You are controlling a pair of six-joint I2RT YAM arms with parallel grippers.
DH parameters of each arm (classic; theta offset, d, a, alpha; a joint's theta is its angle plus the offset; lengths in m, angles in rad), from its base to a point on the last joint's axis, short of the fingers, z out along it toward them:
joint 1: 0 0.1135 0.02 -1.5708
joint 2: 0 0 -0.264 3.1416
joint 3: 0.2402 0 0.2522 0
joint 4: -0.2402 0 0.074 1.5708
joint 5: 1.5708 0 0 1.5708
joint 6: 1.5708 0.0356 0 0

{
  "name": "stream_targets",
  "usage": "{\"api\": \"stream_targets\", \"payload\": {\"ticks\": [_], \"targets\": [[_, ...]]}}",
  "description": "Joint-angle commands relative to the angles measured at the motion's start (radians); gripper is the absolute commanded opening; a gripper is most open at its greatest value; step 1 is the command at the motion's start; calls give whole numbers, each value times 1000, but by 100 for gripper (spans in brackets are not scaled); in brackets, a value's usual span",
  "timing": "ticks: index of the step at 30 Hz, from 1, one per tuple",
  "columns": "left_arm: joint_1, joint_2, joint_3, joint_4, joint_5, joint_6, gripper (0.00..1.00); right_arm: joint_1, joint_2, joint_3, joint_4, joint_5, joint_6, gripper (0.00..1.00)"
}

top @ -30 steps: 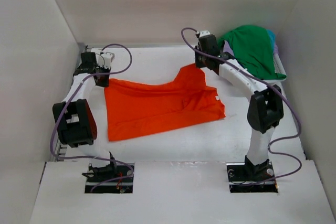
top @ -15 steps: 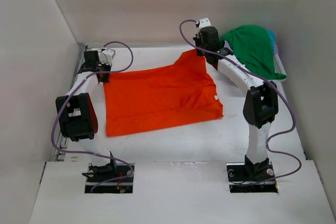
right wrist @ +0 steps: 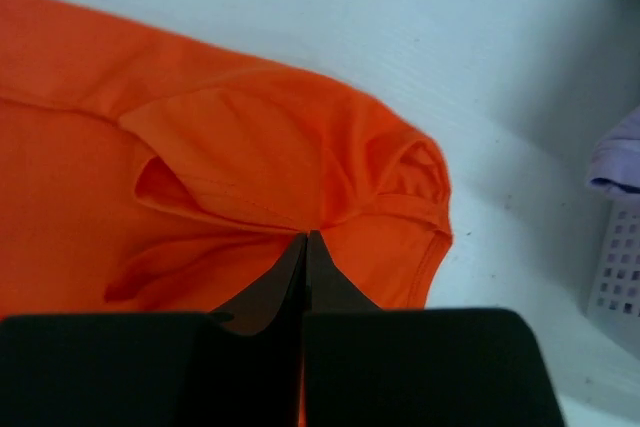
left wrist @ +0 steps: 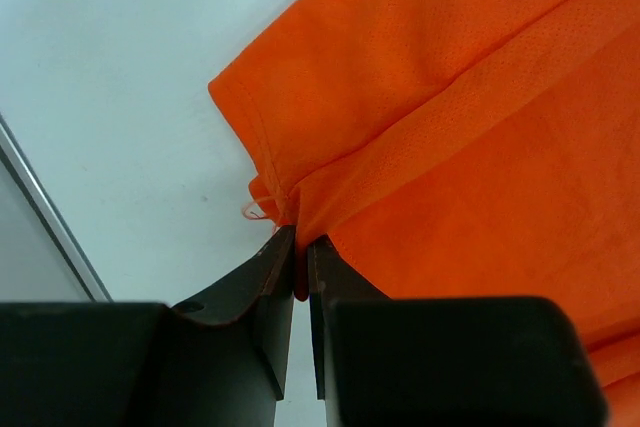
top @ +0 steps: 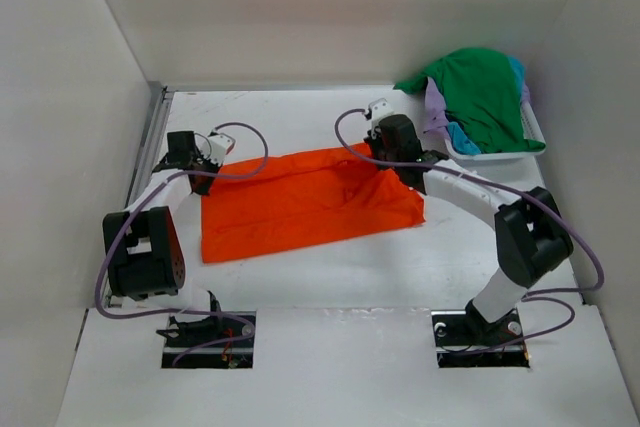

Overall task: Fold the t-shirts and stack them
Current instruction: Fold the other side of the tshirt into a rectangle

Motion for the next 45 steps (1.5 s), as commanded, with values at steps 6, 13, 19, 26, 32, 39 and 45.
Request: {"api": "stream_targets", "payload": {"ticks": [6,13,19,26,32,39,45], "targets": [[-6,-69,-62,-7,-6,110,9,37,-154,-167,94,12,72,0],[19,-95,-79,-7,0,122,10,20,-214,-233,66,43,91,0],[14,-109,-110,-39,8,162,14,16,-215,-241,62,29,95,0],[106,-187,-60,-331,225,264,41,22,-206,-276,29,17,117,0],[186,-95,134,-567,471,239,44,22,-202,-288,34,8,123,0],[97,38,185,-202,174,-71,40,26,-189,-284,43,-15,129,0],[-10,98,91,-180,10,8,36,26,-191,-284,42,-17,132,0]]}}
